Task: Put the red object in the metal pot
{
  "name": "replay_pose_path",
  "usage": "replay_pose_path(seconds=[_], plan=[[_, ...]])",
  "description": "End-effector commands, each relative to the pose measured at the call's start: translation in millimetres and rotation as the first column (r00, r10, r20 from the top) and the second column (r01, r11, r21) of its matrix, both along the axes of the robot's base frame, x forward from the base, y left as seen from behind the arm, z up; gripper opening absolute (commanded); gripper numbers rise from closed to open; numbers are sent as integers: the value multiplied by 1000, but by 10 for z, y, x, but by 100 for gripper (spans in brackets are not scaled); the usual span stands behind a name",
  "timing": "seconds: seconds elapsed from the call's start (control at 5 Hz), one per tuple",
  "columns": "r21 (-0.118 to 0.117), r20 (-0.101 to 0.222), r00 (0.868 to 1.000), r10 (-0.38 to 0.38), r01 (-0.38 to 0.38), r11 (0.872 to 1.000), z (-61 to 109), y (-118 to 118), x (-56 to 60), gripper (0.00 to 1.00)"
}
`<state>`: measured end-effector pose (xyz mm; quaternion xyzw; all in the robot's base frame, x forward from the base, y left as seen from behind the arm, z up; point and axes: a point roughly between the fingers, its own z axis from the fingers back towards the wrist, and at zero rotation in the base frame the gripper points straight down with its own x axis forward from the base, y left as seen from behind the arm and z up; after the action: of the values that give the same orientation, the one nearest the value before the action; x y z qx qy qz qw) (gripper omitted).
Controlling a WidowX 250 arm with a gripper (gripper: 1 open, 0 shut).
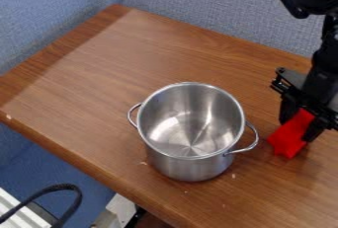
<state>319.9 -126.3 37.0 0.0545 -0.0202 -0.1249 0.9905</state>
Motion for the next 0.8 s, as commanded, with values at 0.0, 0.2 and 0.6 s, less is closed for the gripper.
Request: replay_pose_path(seconds=[0.0, 0.2, 0.6], plan=[[25, -29, 999, 14, -13, 1000, -81, 117, -49, 0], [25, -35, 999, 16, -15, 1000, -96, 129, -57, 0], [25, -46, 999, 21, -20, 999, -126, 152, -74, 0]])
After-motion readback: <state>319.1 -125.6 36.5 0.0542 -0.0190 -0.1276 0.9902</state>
